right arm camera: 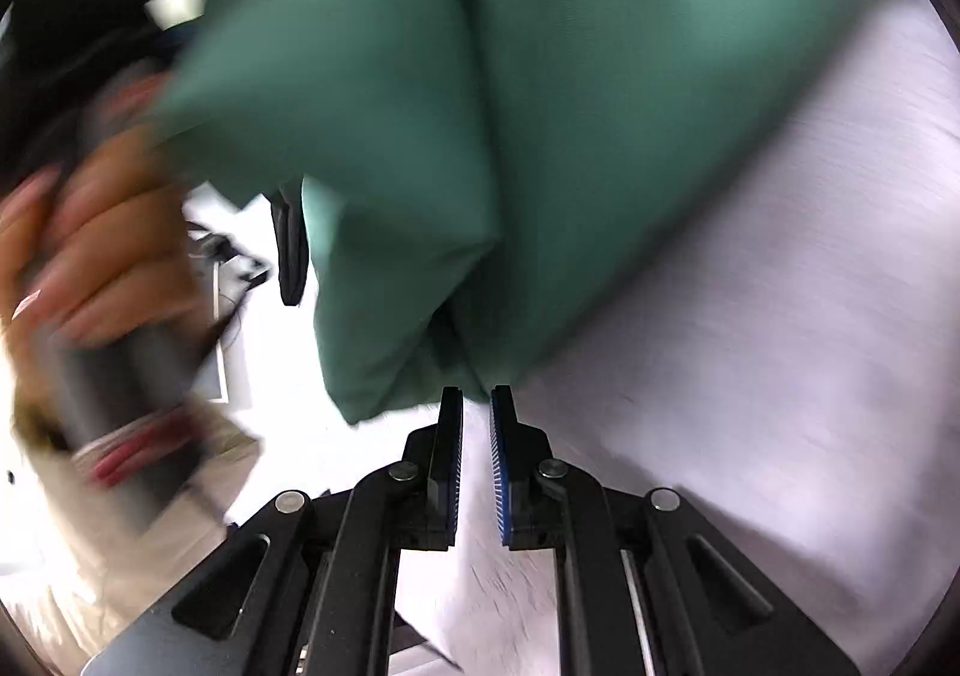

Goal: Fold small clothes

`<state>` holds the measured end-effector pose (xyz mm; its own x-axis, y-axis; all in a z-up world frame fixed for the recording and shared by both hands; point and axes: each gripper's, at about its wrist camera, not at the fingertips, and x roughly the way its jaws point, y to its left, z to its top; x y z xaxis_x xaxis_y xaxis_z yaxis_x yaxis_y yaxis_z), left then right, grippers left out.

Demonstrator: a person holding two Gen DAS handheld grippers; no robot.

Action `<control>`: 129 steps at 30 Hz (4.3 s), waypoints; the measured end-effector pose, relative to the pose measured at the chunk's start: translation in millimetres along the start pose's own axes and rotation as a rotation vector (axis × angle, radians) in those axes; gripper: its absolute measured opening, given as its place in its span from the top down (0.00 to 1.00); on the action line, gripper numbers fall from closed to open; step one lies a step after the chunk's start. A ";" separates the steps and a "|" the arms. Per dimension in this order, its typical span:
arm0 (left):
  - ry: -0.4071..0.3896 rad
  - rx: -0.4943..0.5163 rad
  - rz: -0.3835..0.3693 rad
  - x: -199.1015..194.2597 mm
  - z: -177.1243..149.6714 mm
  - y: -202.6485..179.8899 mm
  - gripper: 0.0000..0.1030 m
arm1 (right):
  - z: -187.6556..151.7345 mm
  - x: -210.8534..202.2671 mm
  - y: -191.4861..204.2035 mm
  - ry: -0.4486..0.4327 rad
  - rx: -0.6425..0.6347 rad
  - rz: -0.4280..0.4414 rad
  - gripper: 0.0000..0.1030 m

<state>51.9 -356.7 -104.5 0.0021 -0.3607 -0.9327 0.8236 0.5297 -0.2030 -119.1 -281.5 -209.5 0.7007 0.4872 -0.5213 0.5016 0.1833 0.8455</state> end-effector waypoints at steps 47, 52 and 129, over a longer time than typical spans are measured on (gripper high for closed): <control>-0.078 -0.365 0.147 -62.0 -139.6 140.0 0.06 | 39.9 -119.8 -36.2 -0.318 0.256 0.074 0.56; -0.077 -0.406 0.154 -66.7 -149.7 153.1 0.06 | 2.8 -47.5 13.0 -0.096 0.087 0.064 0.52; 0.018 -0.350 0.266 -47.3 -165.8 96.4 0.01 | 108.0 -141.6 -0.9 -0.102 -0.095 -0.426 0.84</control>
<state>37.1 -161.2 -129.4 0.1755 -0.1649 -0.9706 0.5539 0.8315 -0.0411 -164.0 -442.9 -149.0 0.4905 0.2657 -0.8300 0.7109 0.4289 0.5574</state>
